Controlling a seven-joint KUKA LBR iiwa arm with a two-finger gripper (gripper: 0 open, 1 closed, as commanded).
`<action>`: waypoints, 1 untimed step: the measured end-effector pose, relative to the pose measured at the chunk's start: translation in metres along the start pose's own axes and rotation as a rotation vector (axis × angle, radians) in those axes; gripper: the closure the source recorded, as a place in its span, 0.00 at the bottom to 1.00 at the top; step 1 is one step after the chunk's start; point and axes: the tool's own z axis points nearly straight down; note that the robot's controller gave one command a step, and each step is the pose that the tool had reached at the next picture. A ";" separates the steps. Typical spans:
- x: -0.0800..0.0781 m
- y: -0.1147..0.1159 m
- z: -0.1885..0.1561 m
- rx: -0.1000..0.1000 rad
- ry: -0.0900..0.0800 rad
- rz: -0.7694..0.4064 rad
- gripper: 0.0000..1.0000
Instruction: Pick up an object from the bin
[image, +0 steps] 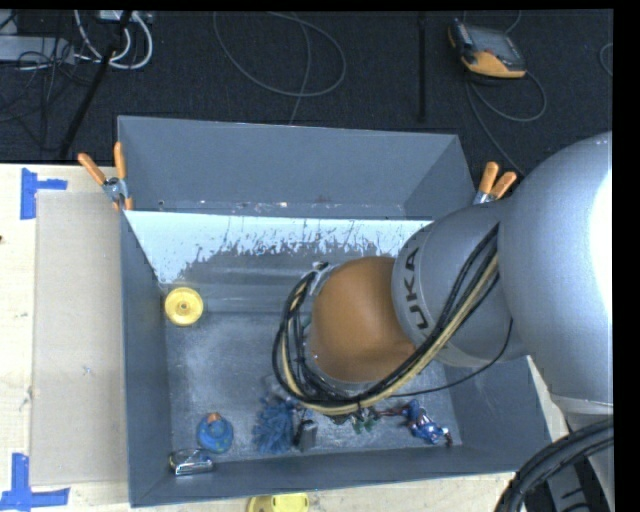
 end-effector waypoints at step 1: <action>-0.006 0.013 -0.149 0.002 0.000 -0.022 1.00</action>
Offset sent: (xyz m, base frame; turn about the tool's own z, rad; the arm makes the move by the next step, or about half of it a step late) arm 0.0000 0.0000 0.0000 0.0000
